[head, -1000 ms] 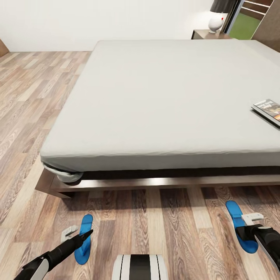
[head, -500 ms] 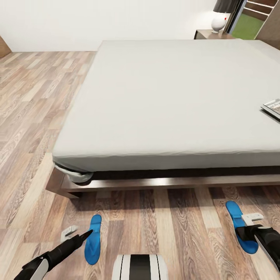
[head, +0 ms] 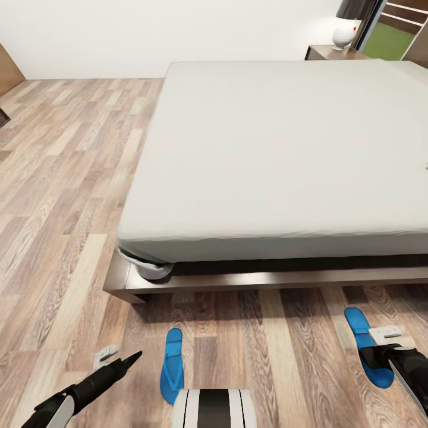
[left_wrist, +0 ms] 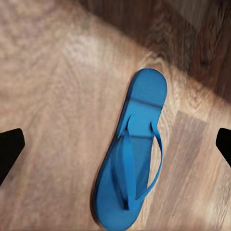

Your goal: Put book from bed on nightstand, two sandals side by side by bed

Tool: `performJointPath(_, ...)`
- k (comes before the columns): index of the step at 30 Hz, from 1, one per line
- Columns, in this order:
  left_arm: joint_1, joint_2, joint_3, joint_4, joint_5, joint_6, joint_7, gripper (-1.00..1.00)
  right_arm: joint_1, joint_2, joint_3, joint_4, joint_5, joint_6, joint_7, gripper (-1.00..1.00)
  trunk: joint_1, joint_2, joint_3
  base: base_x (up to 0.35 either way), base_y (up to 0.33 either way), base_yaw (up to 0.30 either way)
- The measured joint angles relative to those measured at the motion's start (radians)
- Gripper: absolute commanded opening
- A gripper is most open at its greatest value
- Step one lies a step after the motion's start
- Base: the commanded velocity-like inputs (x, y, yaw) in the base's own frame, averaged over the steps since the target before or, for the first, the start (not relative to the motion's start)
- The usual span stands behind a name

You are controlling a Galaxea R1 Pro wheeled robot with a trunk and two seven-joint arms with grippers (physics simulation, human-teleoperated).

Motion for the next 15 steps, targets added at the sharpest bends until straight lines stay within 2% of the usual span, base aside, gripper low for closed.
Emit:
performJointPath(3, 0.0, 0.0, -0.001, 0.0, 0.0, 0.0, 0.0, 1.0, 0.001, 0.056, -0.003, 0.109, -0.003, -0.044, 0.002, -1.0, 0.0, 0.0, 0.0, 0.0, 0.323, 0.0)
performJointPath(5, 0.0, 0.0, -0.001, 0.0, 0.0, 0.0, 0.0, 1.0, 0.001, 0.073, -0.005, 0.209, 0.001, -0.129, 0.002, -1.0, 0.0, 0.0, 0.0, 0.0, 0.323, 0.0)
performJointPath(8, 0.0, 0.0, -0.002, 0.0, 0.0, 0.0, 0.0, 1.0, 0.0, 0.084, -0.009, 0.306, 0.001, -0.245, 0.0, -1.0, 0.0, 0.0, 0.0, 0.0, 0.323, 0.0)
performJointPath(15, 0.0, -0.001, -0.002, 0.0, 0.0, 0.0, 0.0, 1.0, -0.001, 0.085, -0.012, 0.322, -0.005, -0.269, 0.002, -1.0, 0.0, 0.0, 0.0, 0.0, 0.323, 0.0)
